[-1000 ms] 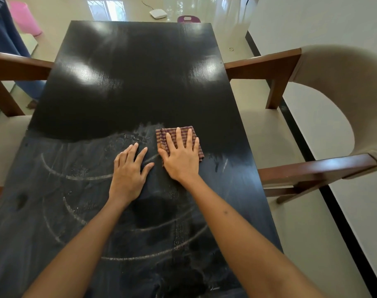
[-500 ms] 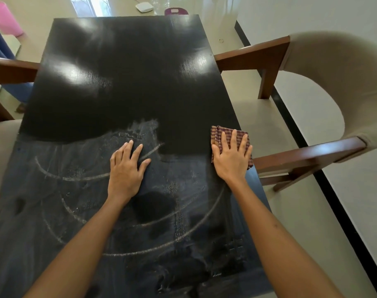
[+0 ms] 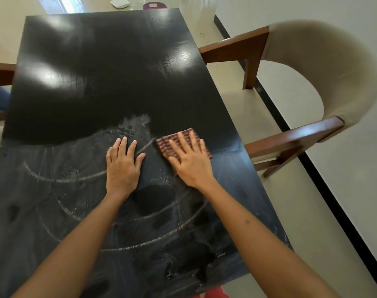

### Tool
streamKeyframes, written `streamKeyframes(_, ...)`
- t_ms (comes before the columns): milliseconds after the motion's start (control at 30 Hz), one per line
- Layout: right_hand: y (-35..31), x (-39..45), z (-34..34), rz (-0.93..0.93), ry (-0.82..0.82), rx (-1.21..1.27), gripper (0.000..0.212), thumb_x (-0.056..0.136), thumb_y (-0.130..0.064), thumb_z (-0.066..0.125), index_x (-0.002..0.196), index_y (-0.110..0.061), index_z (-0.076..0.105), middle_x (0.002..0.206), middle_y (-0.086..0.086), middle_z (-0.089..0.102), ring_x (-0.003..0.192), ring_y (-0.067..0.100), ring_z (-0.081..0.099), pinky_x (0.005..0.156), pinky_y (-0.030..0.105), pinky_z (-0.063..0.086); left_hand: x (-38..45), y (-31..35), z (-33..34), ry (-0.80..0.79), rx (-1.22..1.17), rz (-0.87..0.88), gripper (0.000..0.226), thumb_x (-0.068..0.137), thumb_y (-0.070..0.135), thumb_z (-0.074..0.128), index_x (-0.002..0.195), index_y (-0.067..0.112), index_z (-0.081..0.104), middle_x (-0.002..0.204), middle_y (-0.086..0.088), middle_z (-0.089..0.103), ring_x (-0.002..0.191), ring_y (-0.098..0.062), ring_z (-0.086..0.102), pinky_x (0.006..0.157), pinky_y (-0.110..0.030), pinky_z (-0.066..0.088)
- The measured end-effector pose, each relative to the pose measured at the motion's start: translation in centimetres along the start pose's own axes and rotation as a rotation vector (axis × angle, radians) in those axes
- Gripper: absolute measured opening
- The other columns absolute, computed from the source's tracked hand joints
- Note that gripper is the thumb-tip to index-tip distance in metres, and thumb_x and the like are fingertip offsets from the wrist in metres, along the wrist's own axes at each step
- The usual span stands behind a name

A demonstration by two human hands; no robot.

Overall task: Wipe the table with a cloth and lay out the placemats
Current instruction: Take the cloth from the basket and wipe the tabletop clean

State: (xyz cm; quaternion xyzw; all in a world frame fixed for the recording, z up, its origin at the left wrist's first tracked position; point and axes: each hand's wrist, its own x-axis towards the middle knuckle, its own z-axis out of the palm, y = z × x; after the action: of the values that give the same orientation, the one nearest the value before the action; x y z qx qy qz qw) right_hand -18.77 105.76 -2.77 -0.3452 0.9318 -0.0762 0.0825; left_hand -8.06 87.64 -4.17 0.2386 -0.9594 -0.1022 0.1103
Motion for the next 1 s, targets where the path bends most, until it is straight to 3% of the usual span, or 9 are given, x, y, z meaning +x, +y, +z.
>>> streamKeyframes(167,7.6,-3.4,-1.1,0.370,0.064,0.004,0.062,0.097,-0.057,0.011,0.154,-0.034,0.010,0.163,0.000,0.000,0.149,0.029,-0.008,0.120,0.049,-0.003,0.0,0.0,-0.2,0.019,0.195,0.129,0.047,0.102,0.038,0.034,0.135,0.008,0.048,0.144,-0.020,0.041,0.140,-0.036,0.026,0.115,-0.052,0.016)
streamKeyframes(300,9.4,-5.7,-1.8,0.544,0.071,0.040,0.059,0.101,-0.052,0.021,0.155,-0.029,0.015,0.163,0.004,0.005,0.149,0.033,-0.001,0.120,0.049,0.002,-0.9,0.9,-0.9,0.029,0.217,0.189,0.046,0.102,0.036,0.035,0.136,0.008,0.048,0.145,-0.020,0.041,0.140,-0.036,0.027,0.117,-0.051,0.014)
streamKeyframes(400,7.8,-5.5,-1.8,0.507,0.064,0.032,0.058,0.101,-0.051,0.022,0.154,-0.028,0.017,0.163,0.004,0.006,0.148,0.034,-0.002,0.120,0.051,0.000,-2.6,1.4,-1.1,0.033,0.152,0.168,0.046,0.101,0.037,0.036,0.134,0.008,0.049,0.144,-0.019,0.042,0.140,-0.035,0.030,0.116,-0.049,0.017)
streamKeyframes(500,3.8,-5.3,-1.3,0.331,0.031,0.026,0.062,0.096,-0.055,0.016,0.154,-0.031,0.014,0.163,-0.001,0.004,0.149,0.030,-0.007,0.119,0.049,-0.005,-4.2,1.7,-1.1,0.034,0.078,0.117,0.044,0.099,0.035,0.042,0.131,0.007,0.053,0.142,-0.020,0.045,0.137,-0.036,0.034,0.112,-0.050,0.026)
streamKeyframes(633,-2.4,-5.8,0.2,0.133,0.008,0.036,0.059,0.098,-0.054,0.023,0.152,-0.033,0.021,0.163,-0.002,0.010,0.149,0.029,-0.003,0.120,0.049,-0.003,-5.8,2.4,-0.2,-0.015,0.039,0.101,0.045,0.100,0.036,0.037,0.132,0.008,0.053,0.141,-0.018,0.045,0.135,-0.033,0.036,0.110,-0.048,0.030)
streamKeyframes(767,-1.8,-6.1,0.5,0.074,-0.001,0.013,0.057,0.100,-0.053,0.024,0.153,-0.033,0.019,0.163,-0.002,0.009,0.149,0.029,-0.003,0.121,0.048,-0.001,-6.0,2.6,0.0,-0.021,-0.009,0.065,0.045,0.099,0.034,0.043,0.133,0.007,0.051,0.142,-0.017,0.045,0.135,-0.031,0.036,0.112,-0.047,0.028)
streamKeyframes(867,0.4,-6.8,0.2,0.120,0.016,0.016,0.058,0.100,-0.054,0.022,0.153,-0.033,0.016,0.163,-0.002,0.006,0.149,0.029,-0.007,0.120,0.047,-0.003,-6.0,2.6,0.0,-0.011,-0.030,0.064,0.045,0.099,0.034,0.042,0.133,0.007,0.051,0.142,-0.016,0.045,0.136,-0.030,0.034,0.113,-0.046,0.025)
streamKeyframes(1000,6.0,-9.1,-0.5,0.344,0.077,0.016,0.059,0.099,-0.054,0.016,0.154,-0.032,0.009,0.163,0.000,0.002,0.148,0.031,-0.010,0.120,0.049,-0.005,-6.0,2.5,0.0,0.010,-0.055,0.069,0.044,0.099,0.034,0.043,0.132,0.005,0.052,0.142,-0.017,0.045,0.136,-0.031,0.034,0.114,-0.046,0.023)
